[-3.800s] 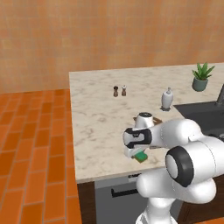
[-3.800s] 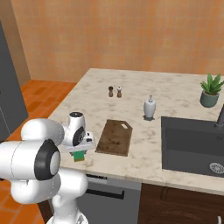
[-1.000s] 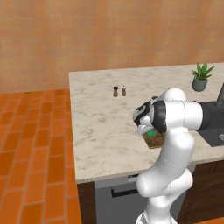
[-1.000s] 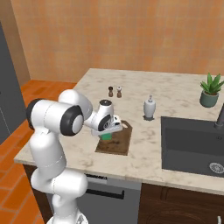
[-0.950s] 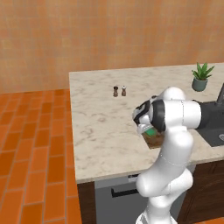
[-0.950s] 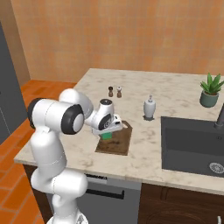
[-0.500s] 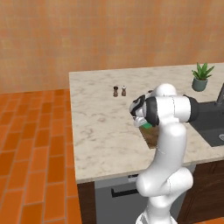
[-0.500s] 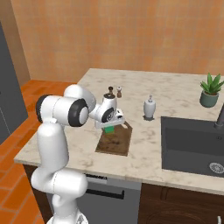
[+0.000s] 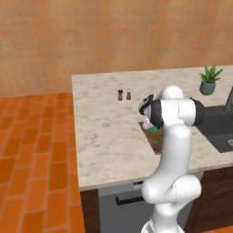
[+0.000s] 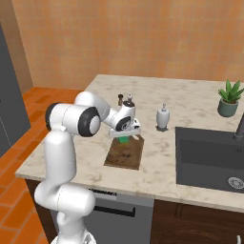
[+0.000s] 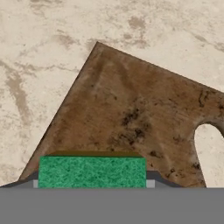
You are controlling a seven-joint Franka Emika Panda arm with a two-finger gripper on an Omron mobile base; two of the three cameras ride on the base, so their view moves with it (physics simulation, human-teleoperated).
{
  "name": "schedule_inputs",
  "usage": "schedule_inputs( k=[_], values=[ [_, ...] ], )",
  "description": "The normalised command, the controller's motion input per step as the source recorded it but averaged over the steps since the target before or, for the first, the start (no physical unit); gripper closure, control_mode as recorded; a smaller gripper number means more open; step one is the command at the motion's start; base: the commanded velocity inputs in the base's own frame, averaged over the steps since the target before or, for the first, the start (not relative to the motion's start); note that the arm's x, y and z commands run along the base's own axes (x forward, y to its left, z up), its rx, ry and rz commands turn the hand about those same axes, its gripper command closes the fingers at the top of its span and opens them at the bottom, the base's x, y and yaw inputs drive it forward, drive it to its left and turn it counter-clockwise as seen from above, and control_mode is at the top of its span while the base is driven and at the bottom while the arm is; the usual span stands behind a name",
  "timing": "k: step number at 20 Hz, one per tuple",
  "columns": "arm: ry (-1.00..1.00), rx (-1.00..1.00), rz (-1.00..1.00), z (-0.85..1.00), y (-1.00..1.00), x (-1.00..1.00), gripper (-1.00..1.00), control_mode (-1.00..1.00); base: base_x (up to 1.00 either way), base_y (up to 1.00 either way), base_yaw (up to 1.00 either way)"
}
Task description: Pick up the sponge from the counter and clean the cutting board by briefly scrubbing or pressing down on the cutting board. Once finished, release the sponge.
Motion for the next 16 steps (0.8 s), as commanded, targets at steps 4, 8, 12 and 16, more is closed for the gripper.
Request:
schedule_inputs(
  k=[4,8,12,16],
  values=[
    [0.02,0.01,0.02,-0.33,-0.14,-0.01,1.0,-1.0,0.0,0.0,0.0],
    [0.03,0.0,0.05,-0.63,0.0,-0.27,1.0,-1.0,0.0,0.0,0.0],
    [0.0,0.01,0.07,-0.58,0.0,-0.57,1.0,-1.0,0.0,0.0,0.0],
    [0.0,0.0,0.04,-0.44,0.0,-0.93,1.0,-1.0,0.0,0.0,0.0]
  ],
)
